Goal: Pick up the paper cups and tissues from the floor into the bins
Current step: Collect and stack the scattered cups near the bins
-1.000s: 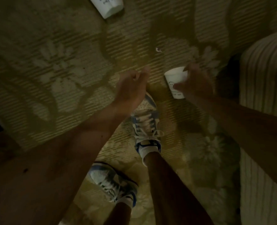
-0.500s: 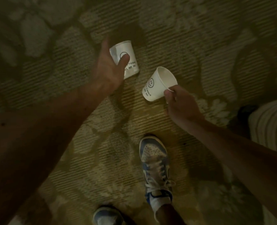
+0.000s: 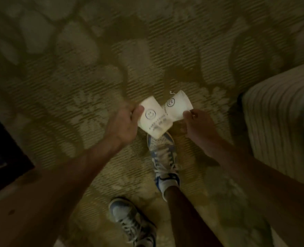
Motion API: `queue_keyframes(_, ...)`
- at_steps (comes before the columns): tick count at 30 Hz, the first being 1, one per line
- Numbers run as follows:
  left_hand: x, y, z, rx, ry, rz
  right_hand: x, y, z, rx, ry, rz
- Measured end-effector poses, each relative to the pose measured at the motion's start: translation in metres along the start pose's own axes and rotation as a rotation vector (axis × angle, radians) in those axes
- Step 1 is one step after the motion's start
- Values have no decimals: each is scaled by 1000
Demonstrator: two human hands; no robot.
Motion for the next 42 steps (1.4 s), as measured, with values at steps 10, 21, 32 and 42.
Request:
queue_keyframes(10,-147,186,-143,202,273,125,-71,241,126,23,-764,152)
queue_keyframes(21,-399,517,-282,468,616,3,-208,587,296,-434,-713,75)
queue_keyframes(32,-501,646,-335,453,886,-55,-281,705,386,-664,-837,151)
queue_keyframes(42,-522,577,-475,513,712,-48,-406,635,445,-639,-803,12)
Point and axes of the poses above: each hand's wrist, its own y-axis away from the middle knuckle, its own x-axis out of the palm, z = x × y, the point moved 10 cm from there along -y, towards the middle knuckle, and after that the axes turned 3 degrees about -x, right-handed, at the moved point
